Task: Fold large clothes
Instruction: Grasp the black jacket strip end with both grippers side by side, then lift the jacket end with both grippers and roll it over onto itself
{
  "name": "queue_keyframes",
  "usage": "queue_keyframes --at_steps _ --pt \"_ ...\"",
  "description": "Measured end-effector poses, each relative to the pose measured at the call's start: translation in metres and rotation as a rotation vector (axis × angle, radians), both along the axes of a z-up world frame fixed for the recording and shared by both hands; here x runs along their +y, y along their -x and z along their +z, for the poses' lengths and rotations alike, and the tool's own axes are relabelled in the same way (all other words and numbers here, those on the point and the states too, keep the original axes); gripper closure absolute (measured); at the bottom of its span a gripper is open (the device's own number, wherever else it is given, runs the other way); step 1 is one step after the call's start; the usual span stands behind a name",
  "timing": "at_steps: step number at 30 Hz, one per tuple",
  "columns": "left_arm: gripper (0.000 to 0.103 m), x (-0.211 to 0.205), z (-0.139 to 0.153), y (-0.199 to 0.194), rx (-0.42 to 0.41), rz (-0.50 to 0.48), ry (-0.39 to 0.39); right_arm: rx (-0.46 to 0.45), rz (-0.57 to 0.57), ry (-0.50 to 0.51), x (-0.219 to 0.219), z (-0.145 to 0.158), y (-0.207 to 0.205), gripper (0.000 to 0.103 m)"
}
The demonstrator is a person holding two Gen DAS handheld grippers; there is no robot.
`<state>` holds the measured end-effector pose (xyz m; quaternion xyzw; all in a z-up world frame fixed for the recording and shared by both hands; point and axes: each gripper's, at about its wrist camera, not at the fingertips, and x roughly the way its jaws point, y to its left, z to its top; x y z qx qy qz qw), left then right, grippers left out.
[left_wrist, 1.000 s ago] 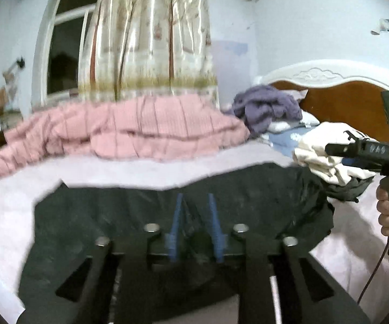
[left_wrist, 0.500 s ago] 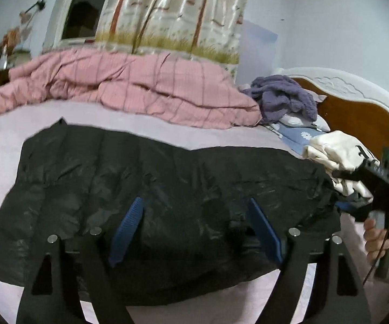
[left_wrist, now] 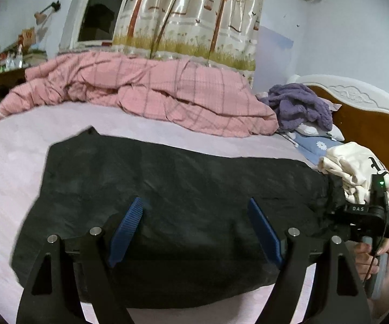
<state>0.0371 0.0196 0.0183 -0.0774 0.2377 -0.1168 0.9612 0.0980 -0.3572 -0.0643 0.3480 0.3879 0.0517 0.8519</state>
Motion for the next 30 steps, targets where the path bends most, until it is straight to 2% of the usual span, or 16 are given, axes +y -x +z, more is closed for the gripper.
queue_keyframes --at_steps 3,6,7,9,11,12,14,16,18,23,24,25,26,27,29,30 --pt "0.025 0.012 0.007 0.002 0.002 0.006 0.029 -0.087 -0.063 0.039 -0.001 0.026 0.015 0.086" --pt "0.025 0.035 0.013 0.001 0.026 0.015 0.120 -0.175 -0.113 0.206 -0.005 0.064 0.033 0.087" --pt "0.025 0.040 0.015 0.001 0.033 0.048 0.106 -0.192 -0.142 0.265 -0.009 0.074 0.040 0.087" --pt "0.025 0.041 0.019 -0.002 0.051 0.157 -0.036 -0.219 -0.201 0.356 -0.025 0.087 0.052 0.087" --pt "0.025 0.041 0.019 -0.007 0.053 0.190 -0.155 -0.199 -0.246 0.389 -0.040 0.088 0.059 0.087" --pt "0.025 0.043 0.016 -0.010 0.062 0.180 -0.159 -0.182 -0.247 0.378 -0.047 0.085 0.059 0.087" --pt "0.025 0.050 0.009 -0.018 0.122 0.133 -0.095 -0.153 -0.240 0.365 -0.050 0.079 0.055 0.087" --pt "0.025 0.052 0.000 -0.024 0.168 0.082 -0.019 -0.149 -0.240 0.428 -0.041 0.081 0.054 0.087" --pt "0.025 0.050 -0.007 -0.027 0.193 0.053 0.015 -0.160 -0.239 0.490 -0.029 0.084 0.050 0.086" --pt "0.025 0.030 -0.020 -0.031 0.230 0.059 -0.071 -0.195 -0.264 0.518 -0.016 0.098 0.060 0.085" --pt "0.031 0.028 -0.022 -0.031 0.236 0.058 -0.067 -0.188 -0.275 0.530 -0.012 0.104 0.066 0.085" --pt "0.042 0.024 -0.020 -0.029 0.227 0.057 -0.055 -0.196 -0.277 0.538 -0.004 0.111 0.071 0.085" --pt "0.045 0.020 -0.013 -0.024 0.190 0.036 -0.033 -0.213 -0.259 0.560 0.007 0.122 0.074 0.085" --pt "0.048 0.015 -0.005 -0.017 0.148 -0.009 -0.012 -0.221 -0.236 0.595 0.017 0.131 0.075 0.085" --pt "0.060 -0.007 0.015 -0.004 0.077 -0.161 0.026 -0.237 -0.203 0.655 0.032 0.145 0.075 0.085" --pt "0.071 -0.021 0.020 0.001 0.066 -0.225 0.030 -0.267 -0.198 0.654 0.038 0.150 0.076 0.085"
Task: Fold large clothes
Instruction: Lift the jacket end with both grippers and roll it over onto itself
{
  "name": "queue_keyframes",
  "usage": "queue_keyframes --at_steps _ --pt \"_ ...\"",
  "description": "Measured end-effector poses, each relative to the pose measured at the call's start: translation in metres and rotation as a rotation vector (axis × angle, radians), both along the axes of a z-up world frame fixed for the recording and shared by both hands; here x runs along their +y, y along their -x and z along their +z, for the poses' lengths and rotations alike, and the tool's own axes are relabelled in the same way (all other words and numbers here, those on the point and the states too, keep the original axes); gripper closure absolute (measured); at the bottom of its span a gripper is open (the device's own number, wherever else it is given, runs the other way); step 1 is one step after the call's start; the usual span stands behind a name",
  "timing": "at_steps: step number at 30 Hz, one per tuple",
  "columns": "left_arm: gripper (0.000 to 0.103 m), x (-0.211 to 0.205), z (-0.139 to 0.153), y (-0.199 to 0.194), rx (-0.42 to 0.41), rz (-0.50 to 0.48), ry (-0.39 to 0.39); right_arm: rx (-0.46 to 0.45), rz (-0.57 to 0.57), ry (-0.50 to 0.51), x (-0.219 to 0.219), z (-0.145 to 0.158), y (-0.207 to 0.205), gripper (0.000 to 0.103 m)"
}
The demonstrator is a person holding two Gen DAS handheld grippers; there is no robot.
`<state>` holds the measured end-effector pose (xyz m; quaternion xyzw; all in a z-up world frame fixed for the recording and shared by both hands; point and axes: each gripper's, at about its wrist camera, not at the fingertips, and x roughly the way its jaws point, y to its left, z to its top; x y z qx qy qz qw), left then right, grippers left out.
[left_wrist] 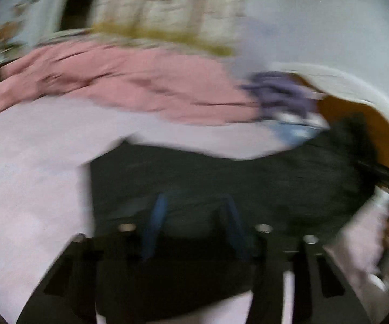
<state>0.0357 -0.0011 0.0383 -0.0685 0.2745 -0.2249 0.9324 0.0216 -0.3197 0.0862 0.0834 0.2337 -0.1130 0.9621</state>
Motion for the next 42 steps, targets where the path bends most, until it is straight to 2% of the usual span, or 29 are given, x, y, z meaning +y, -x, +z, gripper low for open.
queue_keyframes --at_steps 1,4,7,9,10,12,15,20,23,26,29,32,34,37,39,42 --pt "0.081 -0.017 0.003 0.004 0.002 -0.047 -0.005 -0.023 0.008 -0.010 0.002 0.003 0.002 0.085" --pt "0.100 -0.065 -0.006 0.006 0.042 -0.145 -0.039 -0.037 0.017 -0.004 0.009 0.005 0.005 0.085" --pt "0.102 -0.100 -0.037 -0.006 0.134 -0.157 -0.099 -0.051 0.044 -0.011 0.013 0.009 0.012 0.085" --pt "0.103 -0.113 -0.061 -0.019 0.218 -0.160 -0.102 -0.067 0.070 -0.045 0.013 0.014 0.017 0.085" --pt "0.103 -0.116 -0.069 -0.023 0.232 -0.166 -0.083 -0.076 0.094 -0.071 0.014 0.018 0.020 0.085" --pt "0.103 -0.124 -0.076 -0.021 0.224 -0.164 -0.109 -0.072 0.169 -0.141 0.018 0.022 0.021 0.085" --pt "0.103 -0.132 -0.074 -0.010 0.169 -0.173 -0.177 -0.075 0.237 -0.196 0.030 0.025 0.019 0.085" --pt "0.103 -0.099 -0.046 0.021 0.088 -0.200 -0.127 -0.079 0.323 -0.214 0.063 0.040 0.012 0.085" --pt "0.103 -0.059 -0.025 0.028 0.053 -0.141 -0.130 -0.054 0.338 -0.184 0.092 0.050 0.003 0.084" --pt "0.100 -0.004 0.003 0.011 0.044 0.024 -0.120 -0.043 0.336 -0.078 0.137 0.056 -0.007 0.084" --pt "0.100 0.064 0.016 -0.009 0.052 0.228 -0.094 -0.027 0.367 -0.060 0.173 0.051 -0.013 0.082" --pt "0.100 0.126 0.014 -0.020 0.104 0.316 0.013 -0.014 0.401 0.010 0.215 0.042 -0.018 0.078" --pt "0.100 0.149 0.016 -0.014 0.094 0.358 0.033 -0.003 0.445 0.122 0.256 0.024 -0.022 0.076" --pt "0.100 0.162 0.021 -0.011 0.064 0.394 0.007 0.048 0.482 0.208 0.301 -0.012 -0.030 0.069" --pt "0.100 0.161 0.023 -0.005 0.060 0.386 0.021 0.070 0.509 0.204 0.319 -0.034 -0.033 0.050" --pt "0.100 0.159 0.021 -0.013 0.049 0.362 0.049 0.058 0.521 0.167 0.327 -0.048 -0.032 0.039"
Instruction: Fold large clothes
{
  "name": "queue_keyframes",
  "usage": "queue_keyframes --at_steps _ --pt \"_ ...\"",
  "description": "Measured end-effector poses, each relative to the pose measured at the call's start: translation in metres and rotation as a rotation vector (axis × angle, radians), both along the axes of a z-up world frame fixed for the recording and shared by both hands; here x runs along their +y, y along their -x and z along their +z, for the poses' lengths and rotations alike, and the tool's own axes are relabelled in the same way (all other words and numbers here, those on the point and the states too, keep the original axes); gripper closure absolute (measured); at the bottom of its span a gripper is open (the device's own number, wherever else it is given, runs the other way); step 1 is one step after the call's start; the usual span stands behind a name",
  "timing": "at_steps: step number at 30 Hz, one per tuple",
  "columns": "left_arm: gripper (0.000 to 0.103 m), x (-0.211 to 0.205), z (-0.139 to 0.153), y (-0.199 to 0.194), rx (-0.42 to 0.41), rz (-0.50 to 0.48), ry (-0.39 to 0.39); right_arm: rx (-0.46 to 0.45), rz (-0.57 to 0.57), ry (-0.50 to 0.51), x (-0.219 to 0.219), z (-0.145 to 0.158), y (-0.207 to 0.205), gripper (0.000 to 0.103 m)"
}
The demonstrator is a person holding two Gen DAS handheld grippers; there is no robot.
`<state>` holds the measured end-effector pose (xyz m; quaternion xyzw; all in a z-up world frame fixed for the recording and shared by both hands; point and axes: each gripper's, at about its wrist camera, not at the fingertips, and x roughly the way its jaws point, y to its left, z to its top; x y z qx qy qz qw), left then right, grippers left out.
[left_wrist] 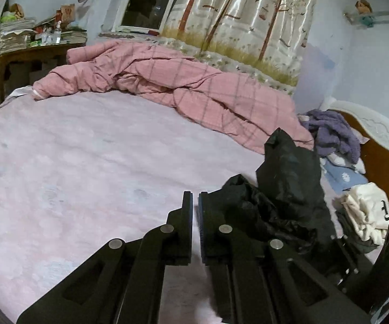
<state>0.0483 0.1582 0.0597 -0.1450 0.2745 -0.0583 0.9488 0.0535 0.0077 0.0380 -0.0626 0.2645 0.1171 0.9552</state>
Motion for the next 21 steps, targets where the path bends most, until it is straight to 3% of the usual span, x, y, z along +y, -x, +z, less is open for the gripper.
queue_keyframes --at_steps 1,3,5,8,11,13,17,18,21 --pt "0.100 -0.001 0.001 0.002 -0.014 -0.011 0.007 -0.003 0.004 -0.010 -0.001 0.000 0.003 0.036" --pt "0.100 0.000 0.006 0.004 -0.044 -0.030 0.032 -0.014 0.060 -0.056 -0.010 0.002 0.014 0.020" --pt "0.095 -0.001 0.010 0.004 -0.075 -0.069 0.080 -0.009 0.141 -0.114 -0.026 0.007 0.032 0.019" --pt "0.072 -0.004 0.016 0.009 -0.127 -0.126 0.155 -0.013 0.180 -0.172 -0.058 0.018 0.056 0.019" --pt "0.059 -0.016 0.021 0.016 -0.165 -0.190 0.179 -0.069 0.088 -0.254 -0.103 0.030 0.071 0.019" --pt "0.039 -0.028 0.022 0.017 -0.163 -0.245 0.195 -0.114 -0.007 -0.279 -0.129 0.034 0.074 0.019" --pt "0.030 -0.061 0.013 0.011 -0.112 -0.367 0.240 -0.127 -0.174 -0.235 -0.171 0.031 0.063 0.019" --pt "0.025 -0.069 0.010 0.007 -0.087 -0.390 0.242 -0.127 -0.183 -0.228 -0.177 0.030 0.063 0.019" --pt "0.025 -0.095 -0.003 -0.003 -0.018 -0.411 0.206 -0.109 -0.203 -0.225 -0.196 0.020 0.063 0.019"
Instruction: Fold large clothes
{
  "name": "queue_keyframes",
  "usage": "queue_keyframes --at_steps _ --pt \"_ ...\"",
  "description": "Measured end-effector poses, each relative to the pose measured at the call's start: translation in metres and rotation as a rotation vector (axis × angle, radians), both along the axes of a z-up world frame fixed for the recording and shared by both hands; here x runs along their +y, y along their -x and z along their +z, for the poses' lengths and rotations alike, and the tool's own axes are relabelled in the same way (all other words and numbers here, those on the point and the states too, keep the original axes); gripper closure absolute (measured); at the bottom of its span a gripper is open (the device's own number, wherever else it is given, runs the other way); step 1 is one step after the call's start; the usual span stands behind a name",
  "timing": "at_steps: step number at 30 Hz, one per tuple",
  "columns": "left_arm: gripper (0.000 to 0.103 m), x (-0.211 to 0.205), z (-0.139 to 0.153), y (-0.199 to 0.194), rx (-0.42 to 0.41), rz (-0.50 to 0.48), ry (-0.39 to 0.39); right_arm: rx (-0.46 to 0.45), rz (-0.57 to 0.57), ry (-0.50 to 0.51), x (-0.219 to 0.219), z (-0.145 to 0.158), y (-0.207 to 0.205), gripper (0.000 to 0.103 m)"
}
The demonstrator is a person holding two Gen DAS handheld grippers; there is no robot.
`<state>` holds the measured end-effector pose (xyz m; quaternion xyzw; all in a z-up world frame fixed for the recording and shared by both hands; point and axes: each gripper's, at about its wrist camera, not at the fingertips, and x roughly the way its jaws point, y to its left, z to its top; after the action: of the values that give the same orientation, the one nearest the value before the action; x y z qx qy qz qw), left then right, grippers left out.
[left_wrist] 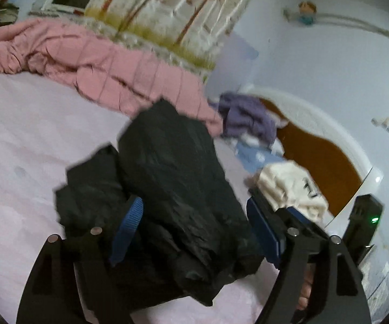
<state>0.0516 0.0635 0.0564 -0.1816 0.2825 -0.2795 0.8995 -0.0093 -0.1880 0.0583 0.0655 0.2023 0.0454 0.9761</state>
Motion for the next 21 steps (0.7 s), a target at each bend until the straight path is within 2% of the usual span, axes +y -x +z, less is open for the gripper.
queue_keyframes --at_steps 1,2,3,4,5,6,7,8,10,12,16,19,21 --pt "0.030 -0.006 -0.004 -0.002 0.010 0.018 -0.031 0.012 0.017 -0.014 -0.004 -0.004 -0.001 0.019" --pt "0.041 -0.010 -0.007 -0.002 0.004 0.049 -0.055 0.023 0.042 -0.027 -0.007 -0.008 -0.003 0.020" --pt "0.072 -0.011 -0.008 -0.002 -0.007 0.086 -0.076 0.032 0.063 -0.037 -0.009 -0.009 -0.008 0.024" --pt "0.083 -0.011 -0.009 0.000 -0.009 0.107 -0.090 0.051 0.097 -0.055 -0.009 -0.015 -0.012 0.025" --pt "0.086 -0.010 -0.007 0.002 -0.019 0.130 -0.099 0.077 0.131 -0.075 -0.009 -0.020 -0.016 0.031" --pt "0.092 -0.009 -0.006 0.005 -0.033 0.147 -0.111 0.105 0.160 -0.095 -0.005 -0.024 -0.024 0.042" --pt "0.094 -0.009 -0.004 0.008 -0.045 0.173 -0.137 0.139 0.197 -0.121 -0.002 -0.030 -0.028 0.049" --pt "0.094 -0.009 -0.002 0.012 -0.053 0.208 -0.175 0.180 0.243 -0.152 0.002 -0.038 -0.033 0.066" --pt "0.095 -0.008 0.000 0.015 -0.052 0.254 -0.222 0.210 0.285 -0.174 0.009 -0.048 -0.035 0.074" --pt "0.095 -0.003 -0.001 0.014 -0.019 0.265 -0.235 0.204 0.310 -0.165 0.015 -0.052 -0.034 0.075" --pt "0.094 -0.002 -0.020 0.006 0.079 0.293 -0.330 0.238 0.329 -0.104 0.028 -0.062 -0.037 0.075" --pt "0.093 0.003 -0.037 0.002 0.127 0.310 -0.322 0.262 0.325 -0.097 0.026 -0.072 -0.039 0.075" --pt "0.092 0.004 -0.041 0.002 0.128 0.322 -0.328 0.269 0.324 -0.106 0.024 -0.072 -0.040 0.075"
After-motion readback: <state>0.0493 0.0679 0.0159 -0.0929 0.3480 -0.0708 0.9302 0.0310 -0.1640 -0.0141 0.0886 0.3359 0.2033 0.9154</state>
